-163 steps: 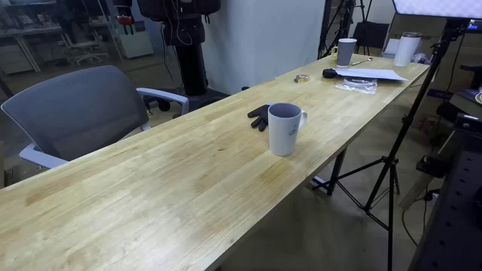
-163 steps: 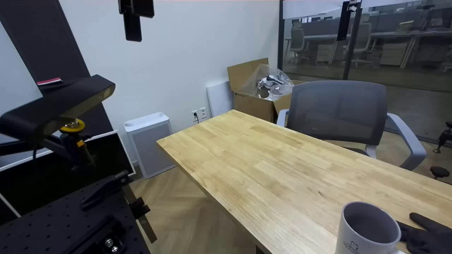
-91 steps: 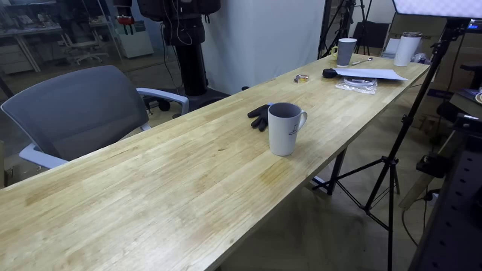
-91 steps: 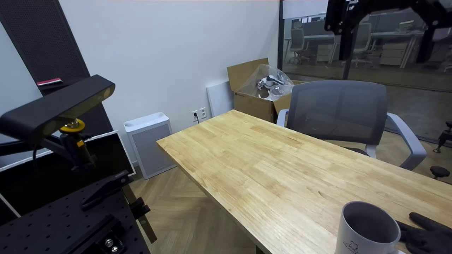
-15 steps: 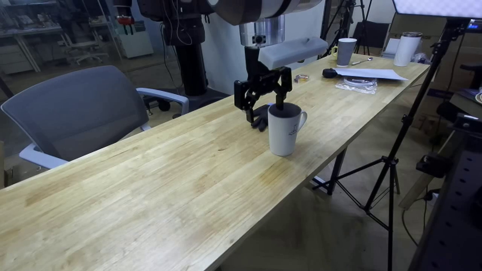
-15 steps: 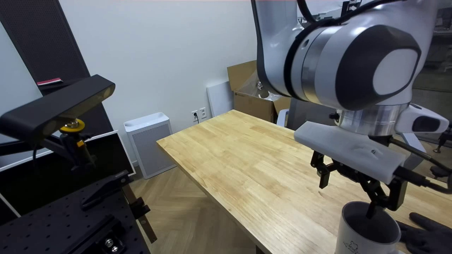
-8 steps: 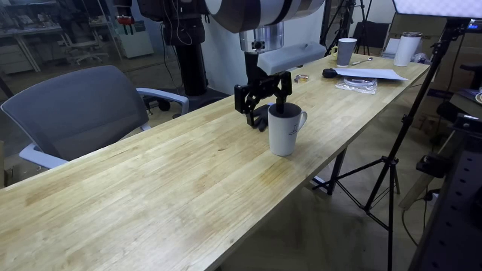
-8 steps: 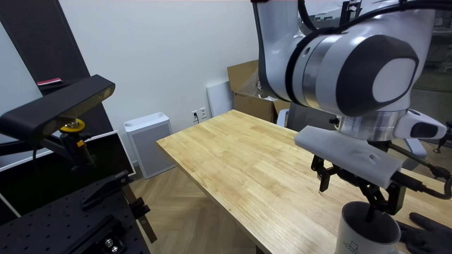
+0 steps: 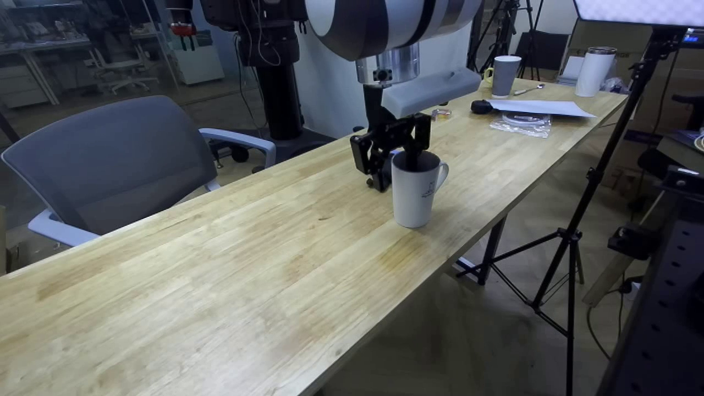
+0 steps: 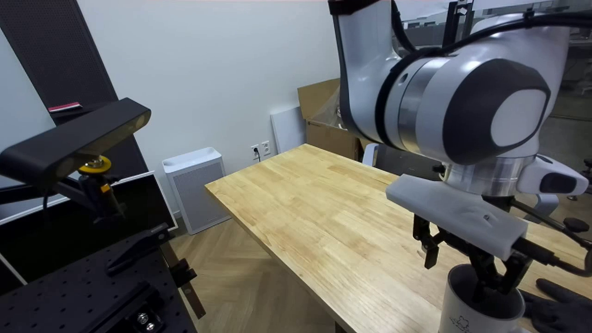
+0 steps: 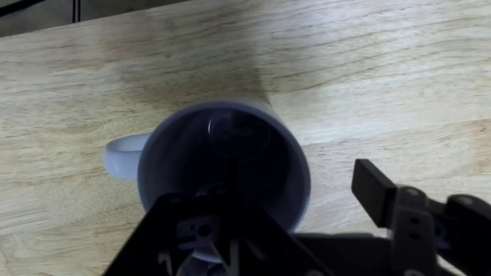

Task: Move the mug to the left

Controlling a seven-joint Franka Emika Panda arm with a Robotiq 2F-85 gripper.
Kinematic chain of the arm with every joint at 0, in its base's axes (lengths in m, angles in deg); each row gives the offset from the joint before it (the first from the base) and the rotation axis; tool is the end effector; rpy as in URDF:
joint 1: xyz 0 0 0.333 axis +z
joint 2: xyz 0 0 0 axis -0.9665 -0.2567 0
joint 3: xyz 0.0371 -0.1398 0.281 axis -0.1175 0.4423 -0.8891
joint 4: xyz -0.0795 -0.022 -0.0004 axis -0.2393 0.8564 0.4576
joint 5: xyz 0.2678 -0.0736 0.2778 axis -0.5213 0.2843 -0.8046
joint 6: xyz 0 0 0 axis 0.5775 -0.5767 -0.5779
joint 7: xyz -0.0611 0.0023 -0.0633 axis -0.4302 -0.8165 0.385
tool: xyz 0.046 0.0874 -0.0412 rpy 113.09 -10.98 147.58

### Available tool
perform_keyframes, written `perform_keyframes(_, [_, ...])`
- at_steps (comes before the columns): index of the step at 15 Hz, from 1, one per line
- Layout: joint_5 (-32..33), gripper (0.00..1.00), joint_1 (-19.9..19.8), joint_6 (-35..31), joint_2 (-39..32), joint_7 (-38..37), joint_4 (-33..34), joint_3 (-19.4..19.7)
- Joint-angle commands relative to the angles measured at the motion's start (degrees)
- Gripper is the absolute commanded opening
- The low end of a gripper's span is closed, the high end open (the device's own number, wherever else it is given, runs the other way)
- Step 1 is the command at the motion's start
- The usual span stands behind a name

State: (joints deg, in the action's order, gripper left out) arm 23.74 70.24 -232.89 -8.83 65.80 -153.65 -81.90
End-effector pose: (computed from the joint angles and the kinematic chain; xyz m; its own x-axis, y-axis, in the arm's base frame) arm 0.5070 -0.1194 0.0847 0.9811 -0.1886 -0.0442 -0.1857 -0.9807 0.0618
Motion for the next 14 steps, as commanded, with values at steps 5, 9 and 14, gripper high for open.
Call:
perform_keyframes(5, [1.73,0.19,1.54,0.53,-1.08,-4.27,1.50,1.86])
perform_keyframes(9, [1.83,0.00,2.34,1.49,-0.95,-5.21,1.91,2.40])
perform_keyframes(14, [1.73,0.02,2.65,2.83,-0.32,-5.95,2.03,2.56])
